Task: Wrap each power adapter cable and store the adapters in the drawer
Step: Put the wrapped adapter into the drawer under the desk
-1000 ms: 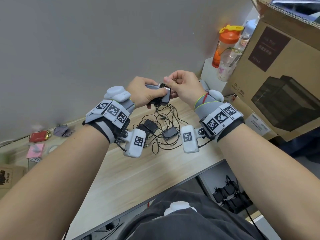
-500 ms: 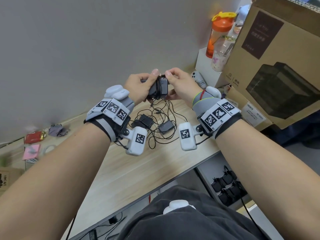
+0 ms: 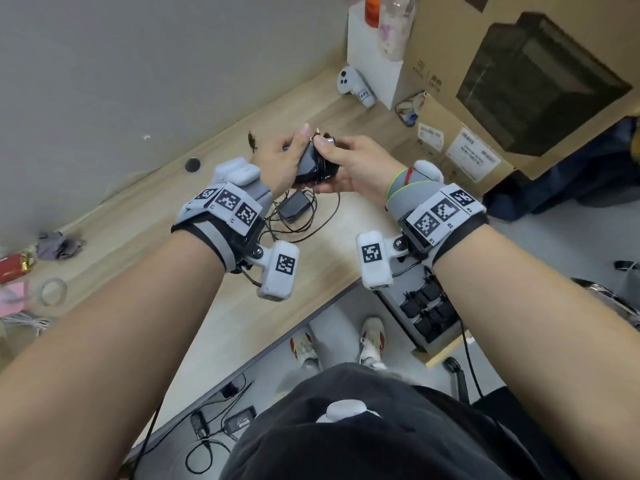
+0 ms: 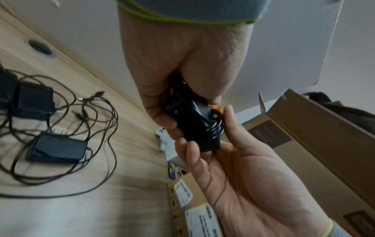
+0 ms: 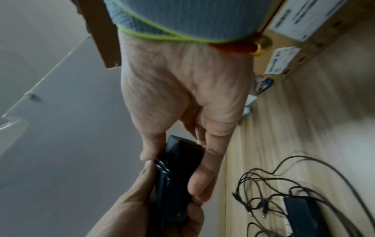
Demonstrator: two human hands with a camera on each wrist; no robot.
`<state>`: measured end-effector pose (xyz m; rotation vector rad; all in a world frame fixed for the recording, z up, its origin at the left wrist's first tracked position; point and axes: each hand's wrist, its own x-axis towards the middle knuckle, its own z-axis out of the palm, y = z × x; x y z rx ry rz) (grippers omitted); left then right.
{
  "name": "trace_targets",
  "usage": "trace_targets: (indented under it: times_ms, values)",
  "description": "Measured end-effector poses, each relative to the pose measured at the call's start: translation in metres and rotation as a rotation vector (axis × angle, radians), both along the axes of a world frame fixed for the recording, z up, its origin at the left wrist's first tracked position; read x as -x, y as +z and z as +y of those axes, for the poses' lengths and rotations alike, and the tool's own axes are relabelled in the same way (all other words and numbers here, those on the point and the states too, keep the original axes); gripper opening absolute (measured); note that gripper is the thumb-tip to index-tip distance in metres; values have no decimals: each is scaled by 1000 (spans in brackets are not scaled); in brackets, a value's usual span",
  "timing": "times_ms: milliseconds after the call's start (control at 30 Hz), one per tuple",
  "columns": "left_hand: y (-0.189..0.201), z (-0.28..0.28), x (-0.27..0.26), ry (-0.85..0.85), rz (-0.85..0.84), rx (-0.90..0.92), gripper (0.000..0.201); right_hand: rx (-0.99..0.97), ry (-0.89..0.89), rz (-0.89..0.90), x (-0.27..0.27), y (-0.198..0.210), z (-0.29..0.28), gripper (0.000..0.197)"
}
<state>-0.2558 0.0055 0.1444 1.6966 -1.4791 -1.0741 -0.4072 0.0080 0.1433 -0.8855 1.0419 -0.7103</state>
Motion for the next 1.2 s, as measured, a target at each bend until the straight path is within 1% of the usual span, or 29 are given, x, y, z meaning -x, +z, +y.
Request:
trace_targets:
  times_ms: [67, 133, 200, 267, 333, 433, 500, 567, 600, 667, 733, 833, 900, 967, 1067, 1133, 1200]
  values:
    - [-15, 1, 19, -32, 1, 8, 40, -43, -54, -31, 16, -17, 3, 41]
    - [-30, 8, 34, -61, 12, -41, 32, -77, -75, -28, 34, -39, 12, 36]
    - [-52, 14, 53, -101, 43, -125, 28, -125, -77, 34, 55, -63, 19, 34]
    - [-71, 20, 68, -146, 0, -184, 28, -147, -95, 117, 75, -86, 26, 34]
    - [-89, 28, 86, -198, -37, -270, 28, -170, -111, 197, 97, -107, 36, 26]
    - [-121, 41, 118, -236, -17, -386, 25, -230, -102, 308, 134, -135, 52, 13]
    - [-138, 49, 134, -285, -37, -431, 22, -239, -112, 398, 155, -149, 62, 11]
    - [-156, 59, 152, -349, -47, -483, 20, -265, -127, 438, 180, -168, 73, 10]
    - [-165, 64, 161, -380, -53, -516, 22, -283, -119, 451, 191, -177, 78, 10]
    - [-186, 74, 182, -415, -53, -573, 31, -321, -127, 481, 214, -197, 89, 16]
    - [-194, 79, 193, -462, -63, -588, 38, -341, -142, 510, 226, -207, 94, 17]
    - [-224, 87, 212, -548, -109, -628, 39, -362, -132, 578, 247, -234, 105, 19]
    - [-248, 94, 222, -594, -157, -674, 37, -371, -114, 668, 260, -258, 112, 20]
    - [-265, 97, 227, -593, -179, -718, 35, -341, -85, 799, 270, -276, 113, 26]
    - [-295, 98, 232, -637, -189, -807, 34, -317, -24, 1053, 287, -306, 113, 49]
    - [-317, 100, 236, -668, -204, -889, 35, -323, -22, 1138, 298, -328, 115, 56]
    - [-335, 105, 240, -711, -259, -926, 37, -320, -29, 1194, 307, -349, 114, 56]
